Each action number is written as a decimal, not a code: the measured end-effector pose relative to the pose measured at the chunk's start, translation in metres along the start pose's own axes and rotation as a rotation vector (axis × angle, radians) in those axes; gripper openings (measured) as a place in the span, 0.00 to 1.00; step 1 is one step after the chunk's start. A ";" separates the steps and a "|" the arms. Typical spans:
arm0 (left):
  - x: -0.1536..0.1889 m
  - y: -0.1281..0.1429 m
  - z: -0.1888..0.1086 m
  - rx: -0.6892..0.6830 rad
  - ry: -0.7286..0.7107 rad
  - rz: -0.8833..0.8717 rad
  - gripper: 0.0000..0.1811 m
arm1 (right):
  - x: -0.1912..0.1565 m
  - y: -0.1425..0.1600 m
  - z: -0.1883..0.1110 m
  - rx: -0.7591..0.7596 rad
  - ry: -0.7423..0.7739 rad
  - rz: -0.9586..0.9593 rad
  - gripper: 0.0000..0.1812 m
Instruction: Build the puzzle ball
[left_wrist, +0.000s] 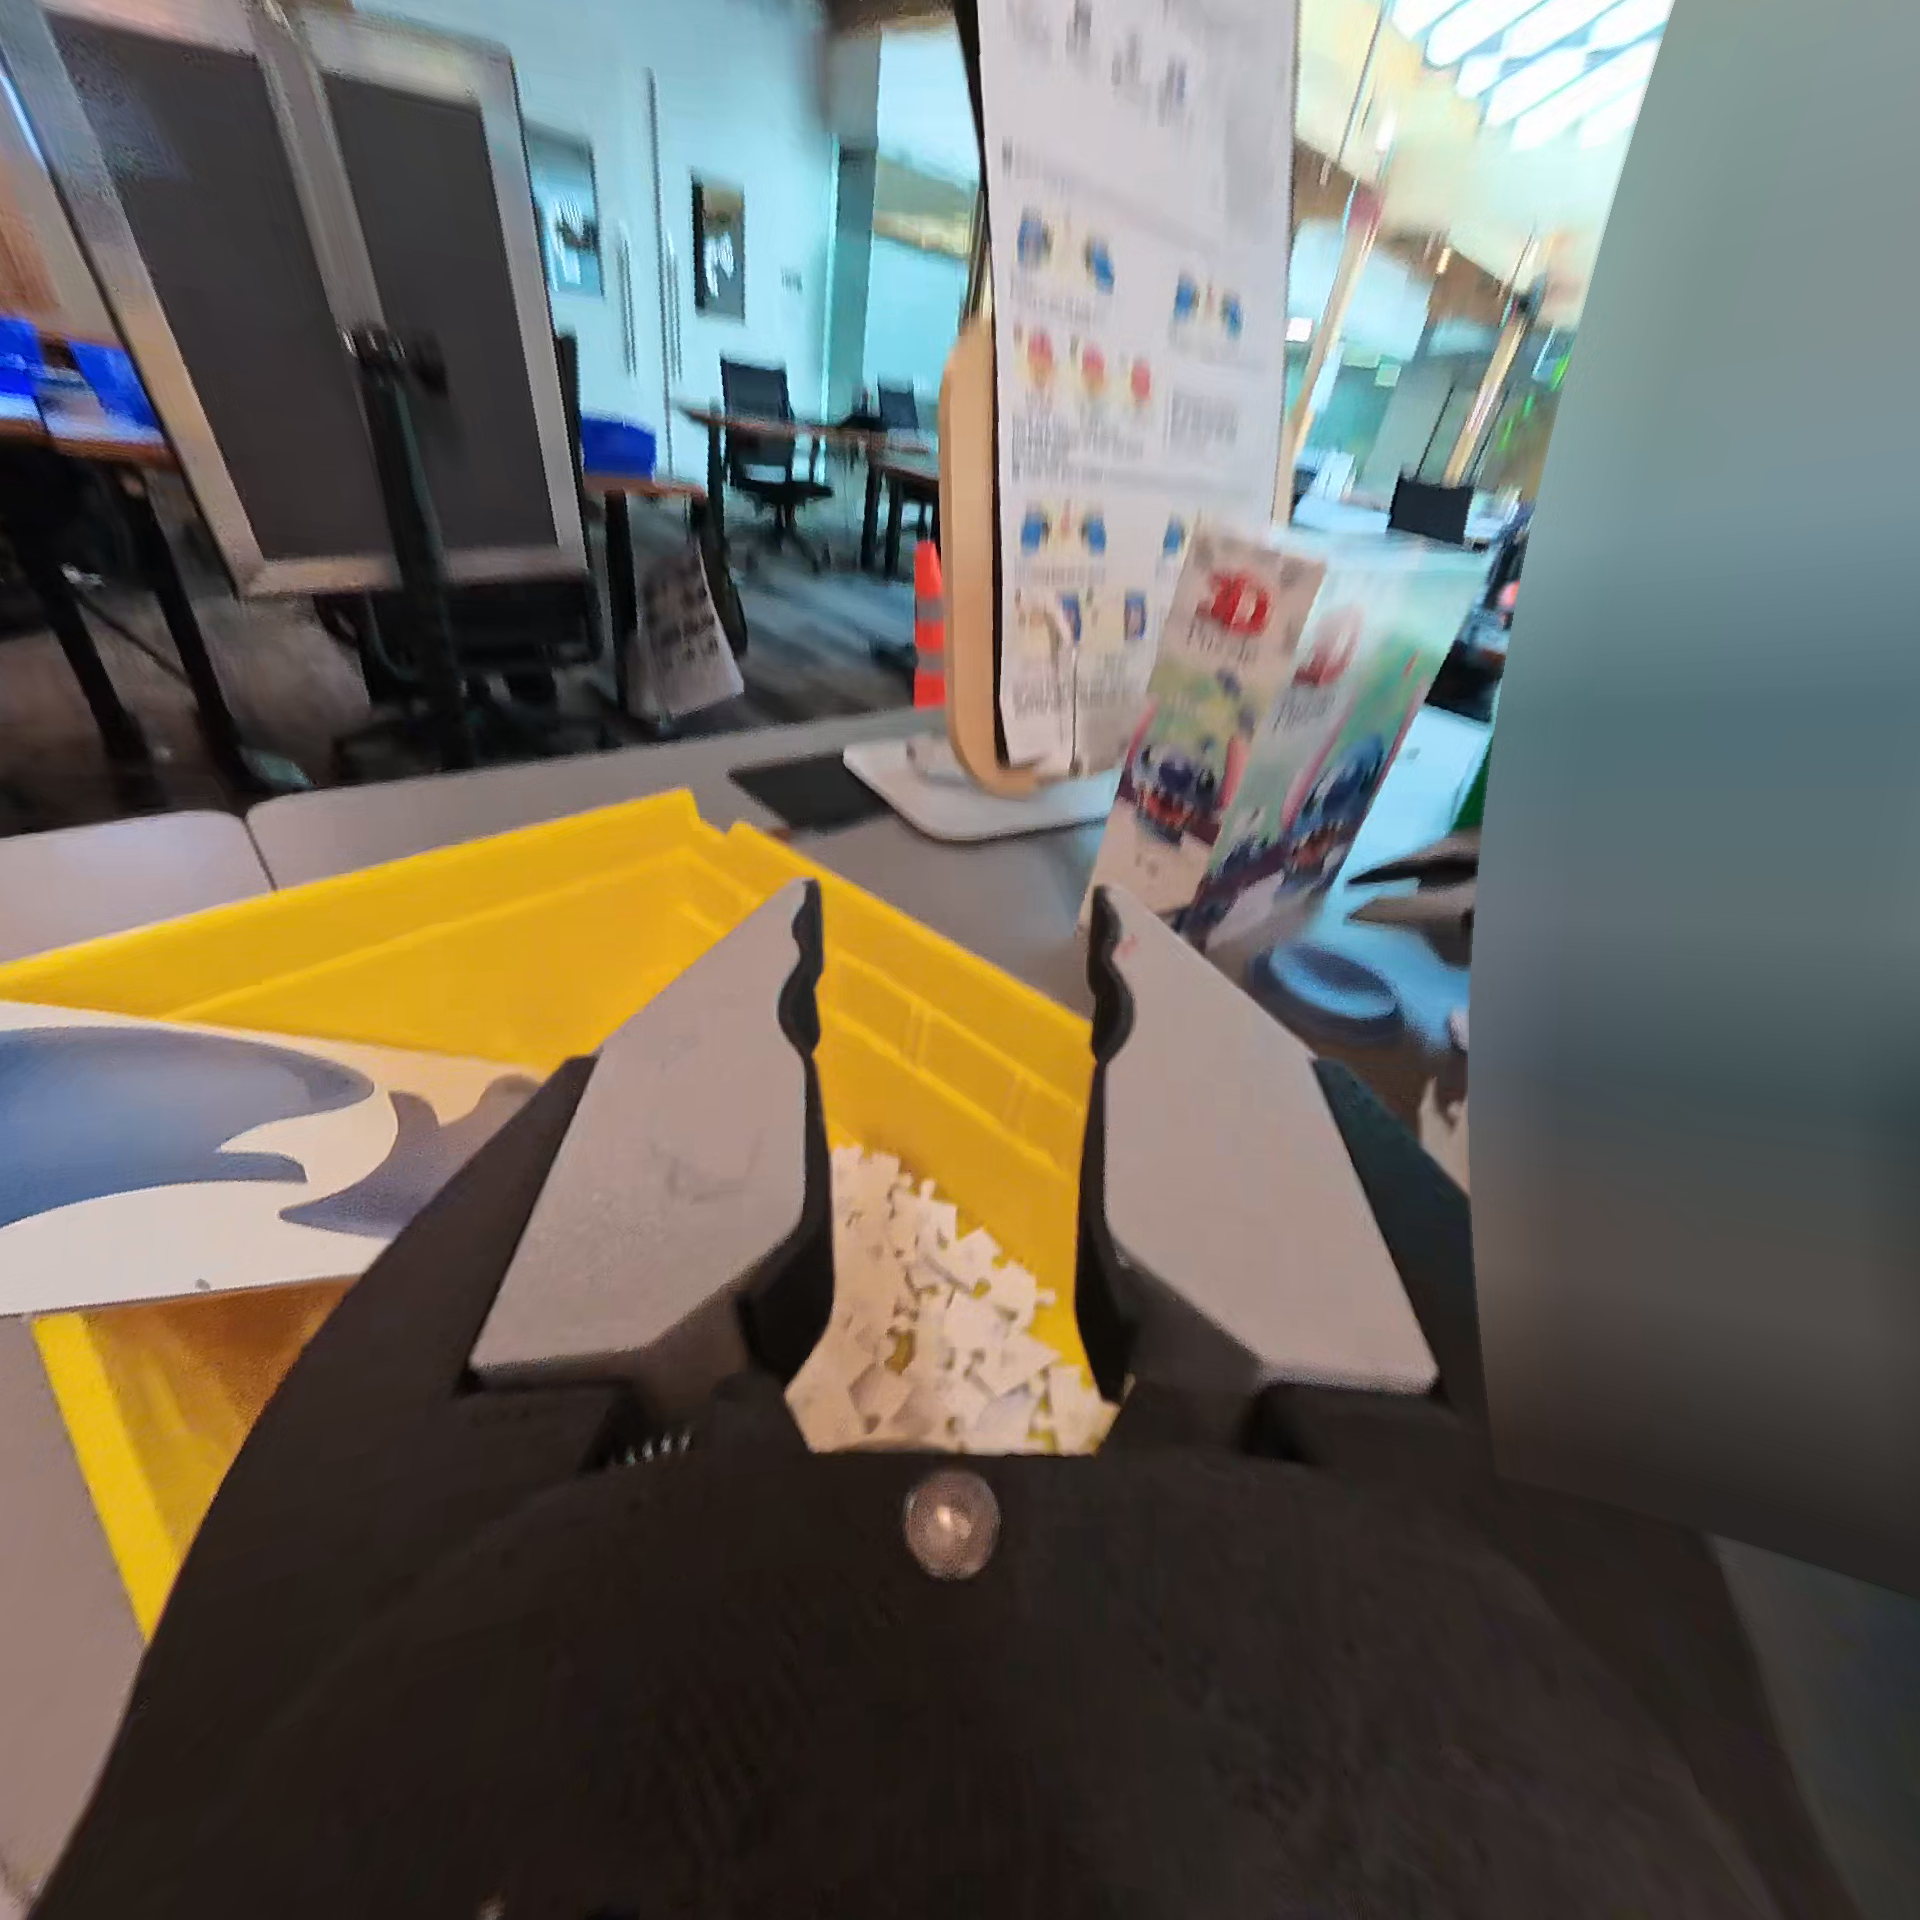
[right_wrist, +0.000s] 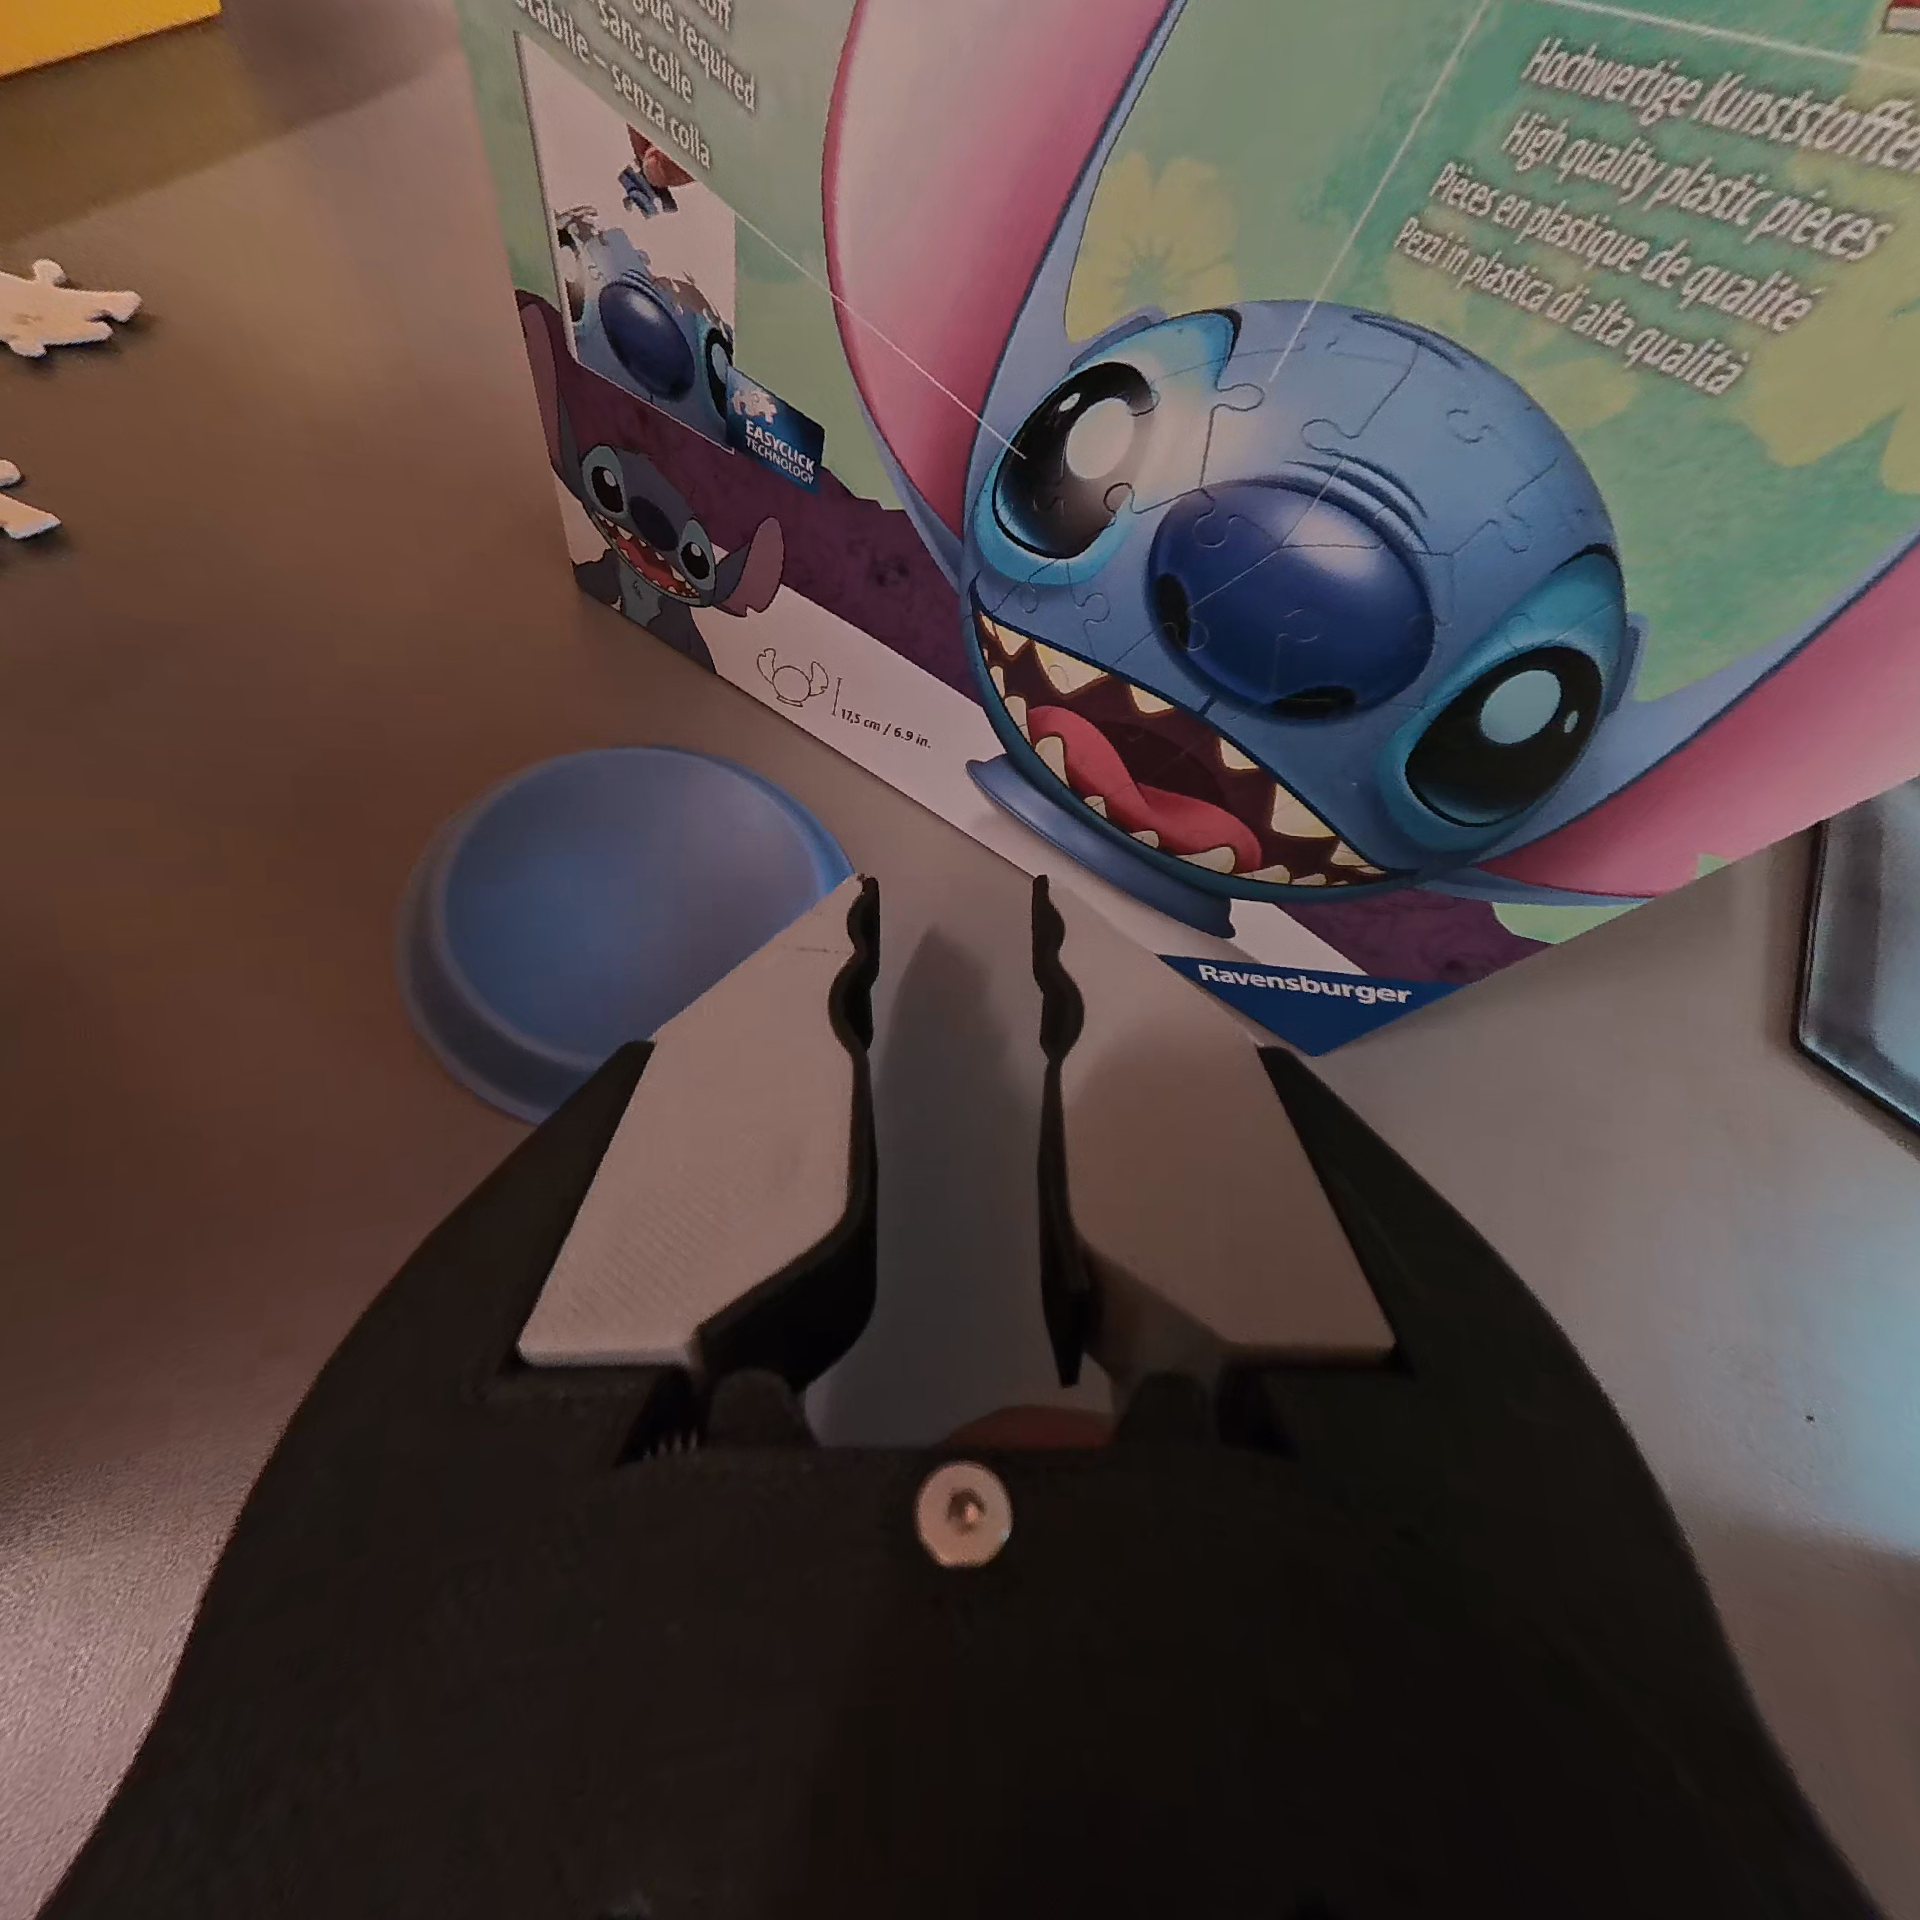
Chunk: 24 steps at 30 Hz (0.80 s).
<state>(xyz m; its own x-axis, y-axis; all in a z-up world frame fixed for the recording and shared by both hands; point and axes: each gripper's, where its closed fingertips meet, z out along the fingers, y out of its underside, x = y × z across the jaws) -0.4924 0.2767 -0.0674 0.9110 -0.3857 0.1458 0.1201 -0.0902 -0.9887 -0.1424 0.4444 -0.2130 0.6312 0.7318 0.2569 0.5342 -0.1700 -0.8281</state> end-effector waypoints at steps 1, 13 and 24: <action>-0.003 0.009 0.004 -0.047 -0.013 0.022 0.27 | 0.000 -0.001 0.000 0.004 -0.003 0.003 0.14; -0.006 0.119 0.000 -1.083 0.151 0.136 0.20 | -0.007 -0.013 -0.011 0.080 0.002 -0.019 0.14; -0.059 0.164 0.007 -1.372 0.027 0.382 0.24 | 0.001 -0.016 -0.015 0.117 0.049 -0.043 0.13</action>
<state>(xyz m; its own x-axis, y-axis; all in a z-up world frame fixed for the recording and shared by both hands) -0.5238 0.2914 -0.2387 0.7902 -0.6045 -0.1012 -0.6128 -0.7757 -0.1512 -0.1419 0.4383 -0.1919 0.6375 0.7028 0.3156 0.4940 -0.0587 -0.8675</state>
